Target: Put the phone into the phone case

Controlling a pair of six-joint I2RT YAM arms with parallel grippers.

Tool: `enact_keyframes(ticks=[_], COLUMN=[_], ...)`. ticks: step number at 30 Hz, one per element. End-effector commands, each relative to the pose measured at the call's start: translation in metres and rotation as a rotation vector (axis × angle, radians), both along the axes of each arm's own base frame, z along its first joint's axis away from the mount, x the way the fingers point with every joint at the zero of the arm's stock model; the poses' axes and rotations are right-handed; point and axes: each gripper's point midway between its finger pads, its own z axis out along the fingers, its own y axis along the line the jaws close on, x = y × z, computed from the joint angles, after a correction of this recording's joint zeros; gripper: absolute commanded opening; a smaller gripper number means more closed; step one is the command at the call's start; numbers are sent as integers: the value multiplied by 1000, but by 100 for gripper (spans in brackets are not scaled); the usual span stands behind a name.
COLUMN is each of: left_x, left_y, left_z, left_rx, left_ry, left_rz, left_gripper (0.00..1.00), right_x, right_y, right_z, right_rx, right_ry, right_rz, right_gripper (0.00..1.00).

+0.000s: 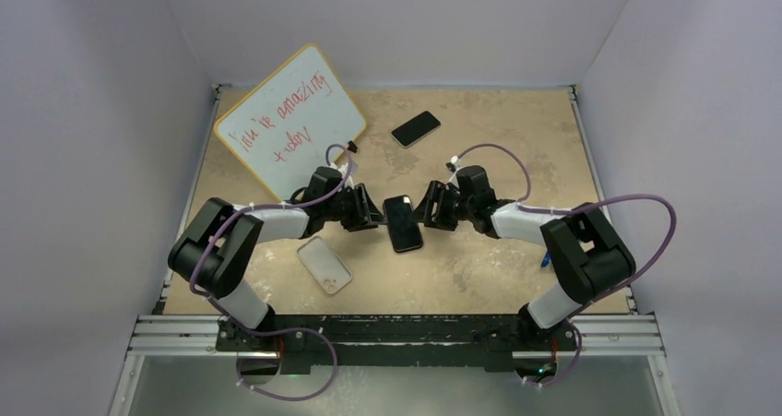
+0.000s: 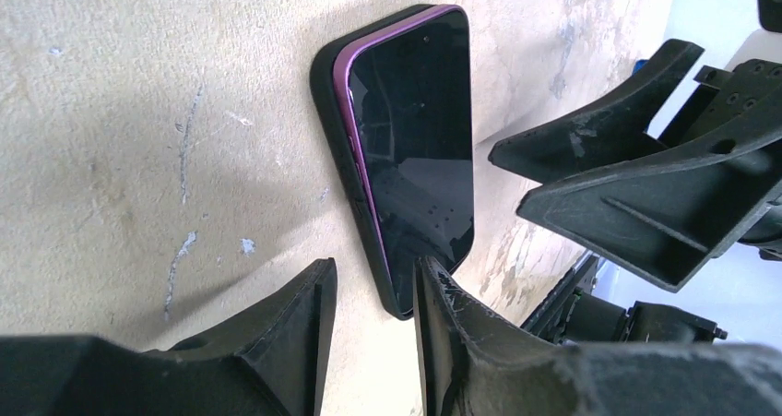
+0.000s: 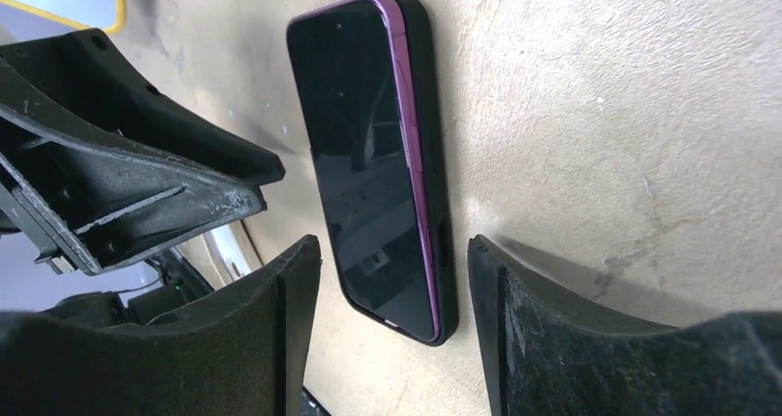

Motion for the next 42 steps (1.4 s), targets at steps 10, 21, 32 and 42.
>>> enact_keyframes(ticks=[10,21,32,42], left_x=[-4,-19,-31,-29], left_y=[-21,-17,-12,-9], left_z=[-15,-23,-23,-22], left_rx=[-112,-102,-101,-77], left_ry=[36,47,49,35], left_rz=[-63,-82,-97,-88], left_gripper=[36,22,21,21], right_x=[3,-3,-13,-11], right_y=[24,50,62,55], right_z=[0,28,78,27], right_rx=[112,266,606,403], right_ry=[1,13,-18,15], right_rz=[58,139,181,180], right_gripper=[70,72,67,66])
